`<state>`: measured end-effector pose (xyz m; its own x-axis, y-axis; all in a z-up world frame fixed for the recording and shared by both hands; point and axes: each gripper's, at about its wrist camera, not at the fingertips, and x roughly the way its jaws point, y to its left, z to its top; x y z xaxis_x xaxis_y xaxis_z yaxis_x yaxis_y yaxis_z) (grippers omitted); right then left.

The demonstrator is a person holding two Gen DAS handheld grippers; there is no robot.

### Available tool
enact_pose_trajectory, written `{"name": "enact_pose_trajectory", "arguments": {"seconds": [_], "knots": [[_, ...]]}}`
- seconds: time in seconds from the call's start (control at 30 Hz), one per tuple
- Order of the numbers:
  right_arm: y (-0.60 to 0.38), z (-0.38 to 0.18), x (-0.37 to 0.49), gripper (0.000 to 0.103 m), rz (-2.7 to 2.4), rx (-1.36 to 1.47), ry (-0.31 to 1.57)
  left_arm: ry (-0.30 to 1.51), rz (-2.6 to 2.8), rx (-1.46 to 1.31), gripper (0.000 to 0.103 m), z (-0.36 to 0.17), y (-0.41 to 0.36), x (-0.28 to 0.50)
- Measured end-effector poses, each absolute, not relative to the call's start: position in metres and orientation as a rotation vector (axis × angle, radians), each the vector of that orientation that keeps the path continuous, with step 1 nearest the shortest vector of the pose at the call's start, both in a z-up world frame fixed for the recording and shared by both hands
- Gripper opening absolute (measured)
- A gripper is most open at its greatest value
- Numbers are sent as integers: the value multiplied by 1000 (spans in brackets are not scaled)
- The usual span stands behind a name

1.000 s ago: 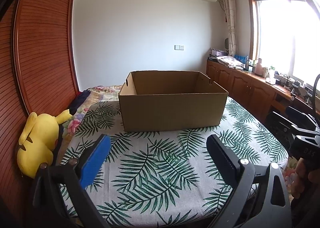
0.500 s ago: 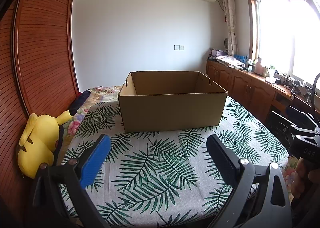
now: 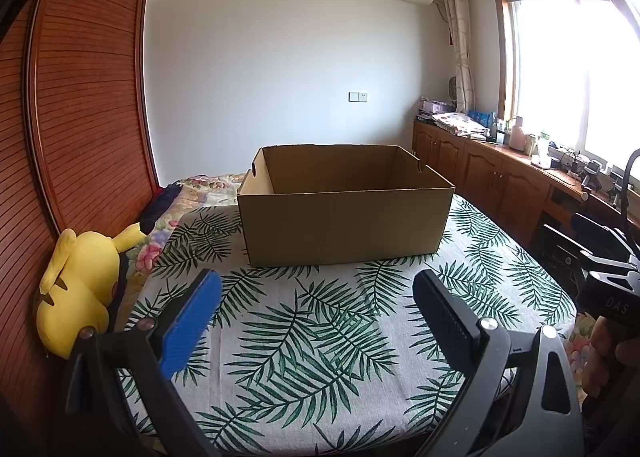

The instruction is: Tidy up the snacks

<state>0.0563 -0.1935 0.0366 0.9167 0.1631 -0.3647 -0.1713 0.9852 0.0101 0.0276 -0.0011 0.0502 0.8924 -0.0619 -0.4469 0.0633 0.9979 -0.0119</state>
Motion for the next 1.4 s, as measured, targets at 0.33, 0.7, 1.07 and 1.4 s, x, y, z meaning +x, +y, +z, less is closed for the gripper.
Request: {"name": "enact_pose_trajectory", "arguments": {"seconds": [0.33,0.7,1.07,1.4], "knots": [[-193,36,57,101,173,-16,377,461,-61,-1,98,52,-1,25],[-193,34,56,101,172,-9,378,457,-61,0,98,53,-1,23],[-195,33,55,101,164,-8,380,457,-58,1,98,53,-2,23],[-193,31,55,101,165,-12,381,460,-55,-2,98,53,-1,23]]}}
